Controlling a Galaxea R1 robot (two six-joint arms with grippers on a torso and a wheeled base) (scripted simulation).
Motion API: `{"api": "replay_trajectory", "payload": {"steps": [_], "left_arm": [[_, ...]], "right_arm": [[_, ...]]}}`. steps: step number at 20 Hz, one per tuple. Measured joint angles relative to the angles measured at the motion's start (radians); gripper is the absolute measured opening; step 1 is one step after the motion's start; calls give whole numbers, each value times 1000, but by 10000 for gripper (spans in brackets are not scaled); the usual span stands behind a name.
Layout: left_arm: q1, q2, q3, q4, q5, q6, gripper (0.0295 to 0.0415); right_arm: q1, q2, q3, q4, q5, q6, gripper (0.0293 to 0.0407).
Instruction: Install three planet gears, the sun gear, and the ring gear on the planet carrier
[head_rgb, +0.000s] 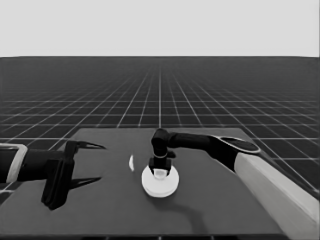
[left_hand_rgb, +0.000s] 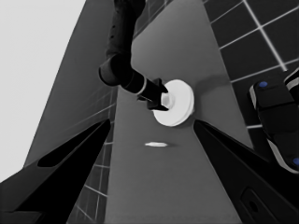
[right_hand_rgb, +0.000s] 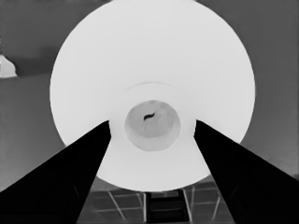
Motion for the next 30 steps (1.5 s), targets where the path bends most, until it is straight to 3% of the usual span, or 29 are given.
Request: {"api": "replay_trajectory", "payload": {"steps": [30], "left_arm": [[0, 0, 0, 0, 0, 0, 385]], "right_arm": [[0, 0, 0, 0, 0, 262, 346]]}}
